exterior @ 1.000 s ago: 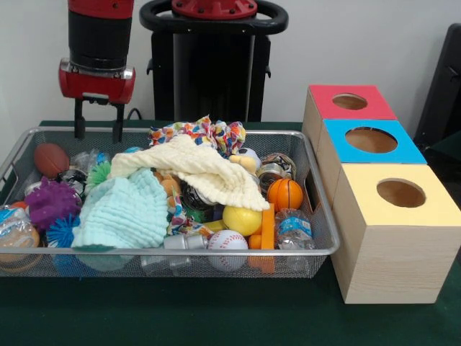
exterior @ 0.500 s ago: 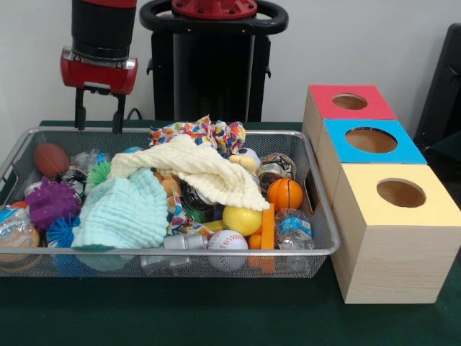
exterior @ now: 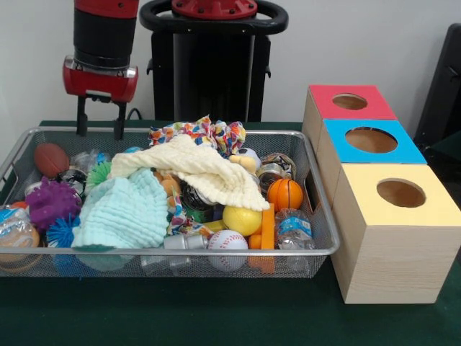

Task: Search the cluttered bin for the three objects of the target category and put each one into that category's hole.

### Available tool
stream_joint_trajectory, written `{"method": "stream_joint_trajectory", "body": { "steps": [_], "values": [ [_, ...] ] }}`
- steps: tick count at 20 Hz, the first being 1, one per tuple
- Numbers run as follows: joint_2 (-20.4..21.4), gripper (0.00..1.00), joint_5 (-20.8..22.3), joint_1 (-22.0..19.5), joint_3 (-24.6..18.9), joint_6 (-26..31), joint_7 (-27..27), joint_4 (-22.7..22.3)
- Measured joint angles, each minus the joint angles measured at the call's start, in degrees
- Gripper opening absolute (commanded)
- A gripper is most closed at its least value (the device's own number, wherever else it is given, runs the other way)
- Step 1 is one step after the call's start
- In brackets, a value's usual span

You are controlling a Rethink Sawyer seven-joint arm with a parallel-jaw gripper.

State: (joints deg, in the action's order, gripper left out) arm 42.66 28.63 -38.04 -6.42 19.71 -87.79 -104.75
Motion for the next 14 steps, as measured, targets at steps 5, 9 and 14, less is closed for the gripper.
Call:
{"method": "stream_joint_trajectory", "body": {
  "steps": [5,9,14],
  "values": [
    [-2.35,1.00,-0.01,-0.40,0.00,-2.61,0.00,0.02],
    [-4.01,1.00,-0.01,-0.94,0.01,-3.16,0.00,0.02],
    [-5.25,1.00,0.54,-1.41,0.02,-3.17,0.00,0.02]
  ]
}}
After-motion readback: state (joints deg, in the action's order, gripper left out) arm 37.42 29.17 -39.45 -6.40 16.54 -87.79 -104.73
